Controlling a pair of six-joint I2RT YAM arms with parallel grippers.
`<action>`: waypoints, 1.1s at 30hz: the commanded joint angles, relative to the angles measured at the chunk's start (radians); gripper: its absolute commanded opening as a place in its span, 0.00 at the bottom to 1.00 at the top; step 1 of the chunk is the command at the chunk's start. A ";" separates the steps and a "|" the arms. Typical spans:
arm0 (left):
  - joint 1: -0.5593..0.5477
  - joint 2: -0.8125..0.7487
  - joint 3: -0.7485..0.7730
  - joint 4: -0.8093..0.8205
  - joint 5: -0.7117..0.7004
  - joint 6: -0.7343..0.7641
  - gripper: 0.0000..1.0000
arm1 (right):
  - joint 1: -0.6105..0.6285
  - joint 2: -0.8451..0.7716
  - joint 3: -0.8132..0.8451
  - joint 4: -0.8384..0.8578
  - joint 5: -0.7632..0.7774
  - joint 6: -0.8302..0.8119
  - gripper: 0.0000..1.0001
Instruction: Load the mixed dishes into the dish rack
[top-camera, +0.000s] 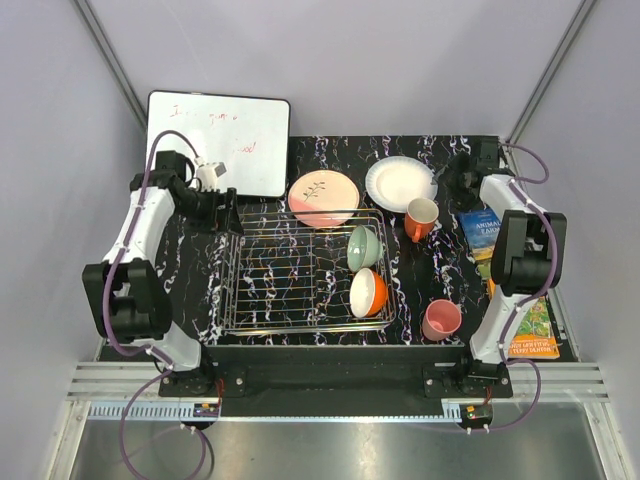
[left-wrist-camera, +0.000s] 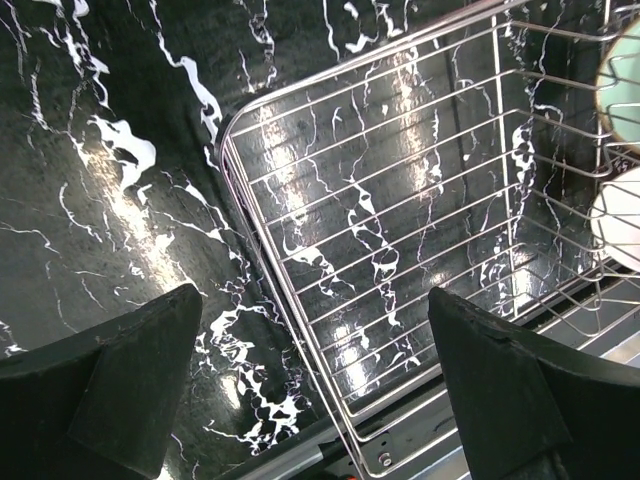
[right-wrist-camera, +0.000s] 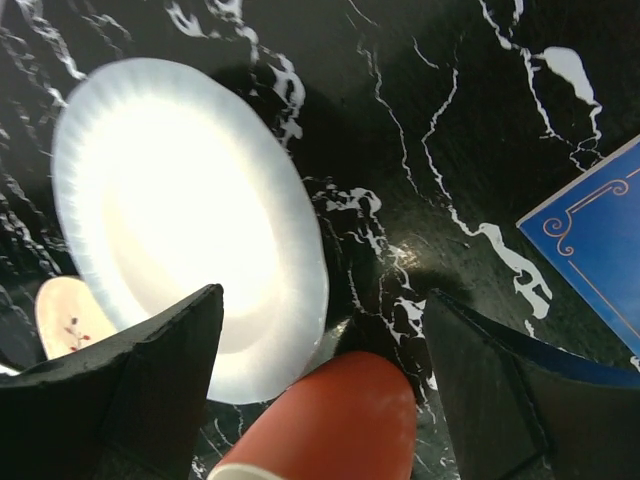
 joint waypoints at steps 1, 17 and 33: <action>-0.015 -0.016 -0.047 0.047 -0.020 0.027 0.99 | -0.007 0.054 0.048 -0.022 -0.041 -0.013 0.88; -0.202 -0.031 -0.161 0.113 -0.126 0.033 0.99 | -0.007 0.255 0.121 0.063 -0.180 0.064 0.75; -0.337 -0.046 -0.152 0.104 -0.127 0.044 0.99 | -0.006 0.313 0.115 0.088 -0.188 0.064 0.54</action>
